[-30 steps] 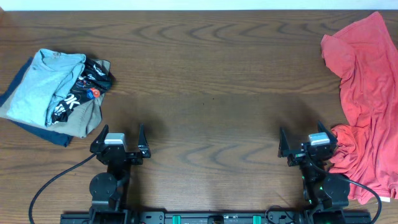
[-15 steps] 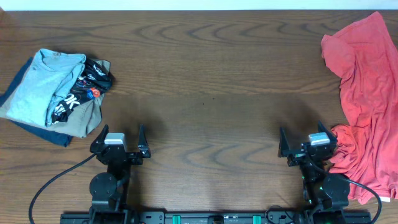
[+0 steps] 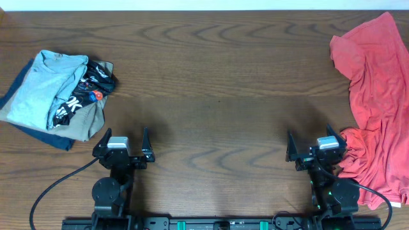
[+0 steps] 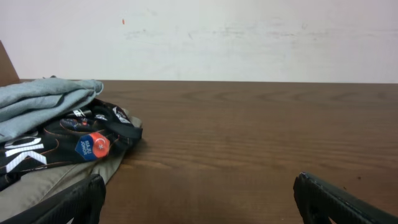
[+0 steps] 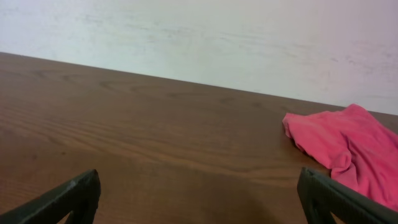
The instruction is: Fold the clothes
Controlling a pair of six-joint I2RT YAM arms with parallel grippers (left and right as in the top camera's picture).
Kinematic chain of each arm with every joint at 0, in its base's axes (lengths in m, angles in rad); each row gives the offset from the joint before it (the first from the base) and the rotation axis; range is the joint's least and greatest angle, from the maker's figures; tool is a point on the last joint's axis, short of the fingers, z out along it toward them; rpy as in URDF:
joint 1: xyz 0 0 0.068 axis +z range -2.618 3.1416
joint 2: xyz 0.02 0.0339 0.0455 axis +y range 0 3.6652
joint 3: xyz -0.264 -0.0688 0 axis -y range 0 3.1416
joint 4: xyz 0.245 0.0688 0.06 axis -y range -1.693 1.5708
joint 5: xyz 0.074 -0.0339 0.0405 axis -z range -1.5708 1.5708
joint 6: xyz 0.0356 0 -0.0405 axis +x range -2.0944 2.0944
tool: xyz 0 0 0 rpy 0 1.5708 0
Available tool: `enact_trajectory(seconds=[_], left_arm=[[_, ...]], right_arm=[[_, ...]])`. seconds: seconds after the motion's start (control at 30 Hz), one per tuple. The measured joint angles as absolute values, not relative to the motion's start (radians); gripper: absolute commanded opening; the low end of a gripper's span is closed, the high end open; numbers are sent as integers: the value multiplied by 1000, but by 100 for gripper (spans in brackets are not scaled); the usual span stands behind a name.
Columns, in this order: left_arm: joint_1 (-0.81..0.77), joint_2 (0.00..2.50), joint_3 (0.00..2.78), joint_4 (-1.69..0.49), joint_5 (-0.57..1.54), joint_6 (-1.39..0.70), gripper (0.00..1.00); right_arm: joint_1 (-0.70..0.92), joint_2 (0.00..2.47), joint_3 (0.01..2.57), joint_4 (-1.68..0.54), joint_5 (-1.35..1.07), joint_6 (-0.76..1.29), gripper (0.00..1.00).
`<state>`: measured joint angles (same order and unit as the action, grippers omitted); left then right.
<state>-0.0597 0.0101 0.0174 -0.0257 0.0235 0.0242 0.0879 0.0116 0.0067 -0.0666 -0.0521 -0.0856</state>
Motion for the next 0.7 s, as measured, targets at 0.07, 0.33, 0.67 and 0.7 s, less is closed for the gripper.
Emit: enact_trajectory(seconds=[0.07, 0.33, 0.67, 0.7], left_arm=[[-60, 10, 17, -26, 23, 24, 98], [-60, 10, 17, -24, 23, 23, 98], [-60, 42, 73, -159, 77, -107, 98], [-60, 59, 90, -207, 83, -115, 98]], right_arm=[[88, 12, 7, -67, -52, -85, 99], [88, 12, 7, -65, -54, -75, 99], [88, 60, 56, -178, -30, 19, 99], [88, 78, 77, -216, -22, 22, 99]])
